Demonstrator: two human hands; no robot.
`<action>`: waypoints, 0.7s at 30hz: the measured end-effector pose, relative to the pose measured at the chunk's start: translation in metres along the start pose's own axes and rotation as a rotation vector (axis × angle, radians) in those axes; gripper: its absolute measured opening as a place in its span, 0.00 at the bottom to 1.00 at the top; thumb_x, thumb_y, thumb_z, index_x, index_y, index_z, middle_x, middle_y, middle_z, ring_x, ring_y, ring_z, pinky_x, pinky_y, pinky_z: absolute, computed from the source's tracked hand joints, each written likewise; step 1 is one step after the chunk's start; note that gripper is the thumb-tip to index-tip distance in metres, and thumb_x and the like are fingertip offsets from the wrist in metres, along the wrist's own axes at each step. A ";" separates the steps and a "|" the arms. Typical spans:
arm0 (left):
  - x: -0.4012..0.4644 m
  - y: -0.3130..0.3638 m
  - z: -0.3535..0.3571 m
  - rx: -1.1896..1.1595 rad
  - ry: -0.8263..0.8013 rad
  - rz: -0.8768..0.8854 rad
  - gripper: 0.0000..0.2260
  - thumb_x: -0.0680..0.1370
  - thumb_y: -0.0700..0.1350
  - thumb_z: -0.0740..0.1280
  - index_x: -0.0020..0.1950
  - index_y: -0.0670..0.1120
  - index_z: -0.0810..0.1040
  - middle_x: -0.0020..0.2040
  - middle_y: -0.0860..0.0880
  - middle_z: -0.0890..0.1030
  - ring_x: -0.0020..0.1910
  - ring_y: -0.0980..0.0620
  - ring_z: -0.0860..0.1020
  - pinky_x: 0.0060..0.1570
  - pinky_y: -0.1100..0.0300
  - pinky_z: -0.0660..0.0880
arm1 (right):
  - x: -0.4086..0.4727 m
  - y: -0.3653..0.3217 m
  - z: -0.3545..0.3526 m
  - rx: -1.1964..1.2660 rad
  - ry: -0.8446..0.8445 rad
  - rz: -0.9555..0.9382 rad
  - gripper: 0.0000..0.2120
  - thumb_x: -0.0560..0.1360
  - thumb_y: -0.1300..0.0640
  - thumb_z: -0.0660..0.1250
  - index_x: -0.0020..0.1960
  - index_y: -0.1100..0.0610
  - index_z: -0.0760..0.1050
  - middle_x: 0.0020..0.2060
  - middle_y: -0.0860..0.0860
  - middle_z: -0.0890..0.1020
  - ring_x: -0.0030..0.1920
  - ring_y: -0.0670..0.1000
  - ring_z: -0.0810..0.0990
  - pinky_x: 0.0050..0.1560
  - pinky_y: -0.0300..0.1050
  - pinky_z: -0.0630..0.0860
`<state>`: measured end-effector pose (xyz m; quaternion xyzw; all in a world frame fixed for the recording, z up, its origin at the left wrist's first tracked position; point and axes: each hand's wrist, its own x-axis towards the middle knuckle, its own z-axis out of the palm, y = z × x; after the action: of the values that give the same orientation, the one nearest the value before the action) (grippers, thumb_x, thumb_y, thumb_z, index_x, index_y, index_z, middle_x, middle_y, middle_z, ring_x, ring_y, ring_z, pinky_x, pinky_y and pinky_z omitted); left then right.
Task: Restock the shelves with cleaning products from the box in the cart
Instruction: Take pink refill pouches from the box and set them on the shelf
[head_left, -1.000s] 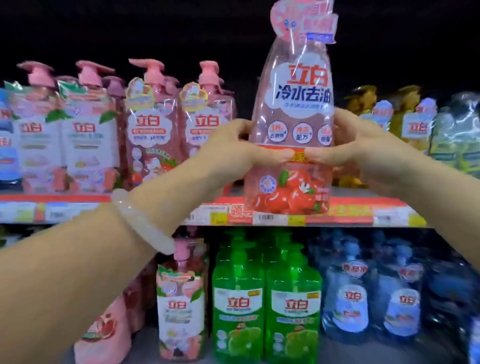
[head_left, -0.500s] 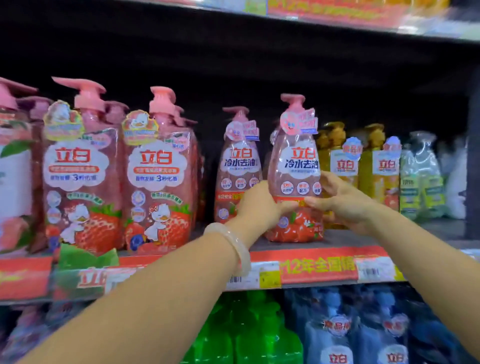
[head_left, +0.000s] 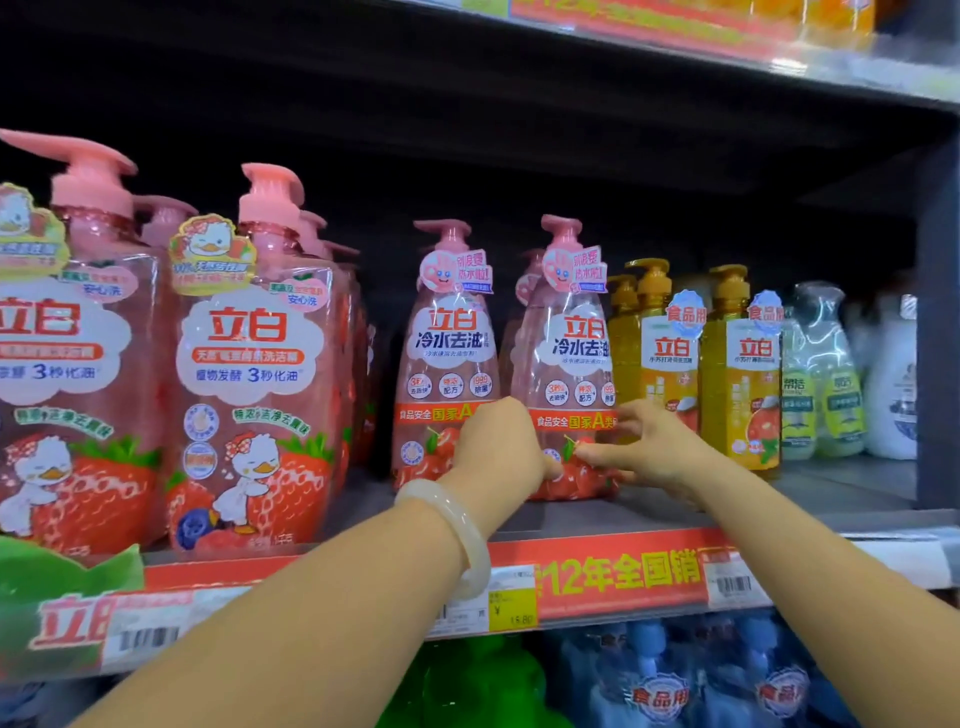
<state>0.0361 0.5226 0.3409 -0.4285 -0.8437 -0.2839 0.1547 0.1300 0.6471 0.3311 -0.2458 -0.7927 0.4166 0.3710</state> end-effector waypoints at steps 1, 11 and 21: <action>0.002 0.001 0.001 0.004 -0.002 -0.006 0.22 0.70 0.54 0.74 0.53 0.40 0.73 0.55 0.43 0.79 0.55 0.44 0.78 0.44 0.58 0.71 | 0.001 0.002 0.001 -0.024 0.017 -0.007 0.35 0.66 0.59 0.77 0.68 0.59 0.64 0.60 0.53 0.74 0.59 0.53 0.75 0.60 0.57 0.76; 0.017 0.002 0.005 0.067 -0.045 -0.004 0.19 0.71 0.54 0.73 0.35 0.43 0.68 0.34 0.47 0.74 0.46 0.46 0.79 0.39 0.59 0.70 | 0.005 0.004 0.007 -0.345 0.115 -0.095 0.31 0.69 0.49 0.74 0.66 0.58 0.67 0.60 0.54 0.77 0.59 0.55 0.77 0.58 0.50 0.76; 0.003 -0.009 -0.004 0.101 -0.006 0.036 0.13 0.73 0.47 0.72 0.38 0.43 0.69 0.43 0.44 0.79 0.43 0.45 0.77 0.38 0.57 0.71 | -0.001 0.002 0.005 -0.407 0.156 -0.110 0.34 0.69 0.46 0.74 0.66 0.60 0.65 0.62 0.56 0.76 0.61 0.56 0.76 0.59 0.51 0.75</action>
<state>0.0275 0.5179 0.3423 -0.4363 -0.8495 -0.2367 0.1787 0.1273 0.6453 0.3270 -0.3037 -0.8415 0.2069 0.3960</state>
